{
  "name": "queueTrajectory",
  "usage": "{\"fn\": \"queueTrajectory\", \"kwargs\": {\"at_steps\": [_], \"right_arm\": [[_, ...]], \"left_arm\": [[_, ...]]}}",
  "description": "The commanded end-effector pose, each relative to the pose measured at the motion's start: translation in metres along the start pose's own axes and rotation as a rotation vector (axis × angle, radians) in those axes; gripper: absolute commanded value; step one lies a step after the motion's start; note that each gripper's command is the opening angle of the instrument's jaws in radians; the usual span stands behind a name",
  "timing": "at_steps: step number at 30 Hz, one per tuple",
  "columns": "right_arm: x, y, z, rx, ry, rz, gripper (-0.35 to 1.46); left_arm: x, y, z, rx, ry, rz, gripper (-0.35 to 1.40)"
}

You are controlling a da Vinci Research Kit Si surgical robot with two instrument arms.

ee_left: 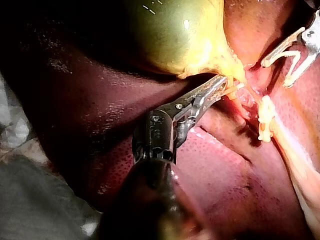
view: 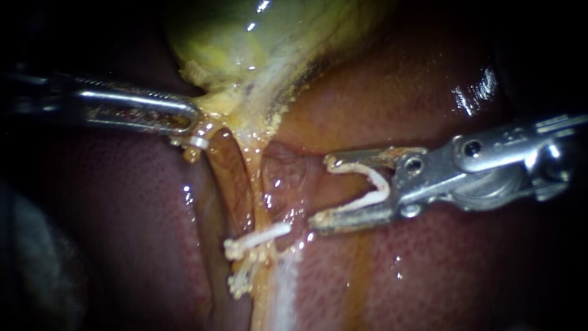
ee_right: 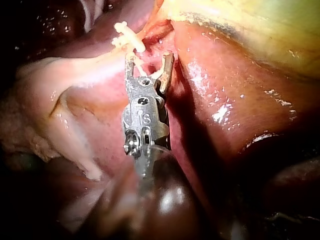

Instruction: Clipping second clip right tube

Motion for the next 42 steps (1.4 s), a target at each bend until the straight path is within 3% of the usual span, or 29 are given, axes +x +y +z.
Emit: {"fn": "queueTrajectory", "kwargs": {"at_steps": [1,10,18,28,33,42], "right_arm": [[-0.0001,0.0000,0.0006,0.007,0.004,0.010,0.49],[-0.0009,0.0006,0.0052,0.084,0.063,0.096,0.49],[-0.0015,0.0009,0.0089,0.164,0.153,0.182,0.49],[-0.0011,0.0007,0.0101,0.276,0.335,0.317,0.49],[-0.0006,-0.0002,0.0096,0.339,0.378,0.322,0.50],[0.0014,-0.0031,0.0082,0.473,0.384,0.293,0.47]], "left_arm": [[0.0000,0.0000,0.0000,0.000,0.000,0.000,-0.35],[0.0000,0.0000,0.0000,0.000,0.000,0.000,-0.35],[0.0000,0.0000,0.0001,0.000,0.000,0.000,-0.35],[0.0000,0.0001,0.0002,0.002,0.000,0.000,-0.35],[0.0000,0.0001,0.0002,0.005,0.002,0.000,-0.35],[0.0000,0.0001,0.0003,0.005,0.002,0.000,-0.35]]}}
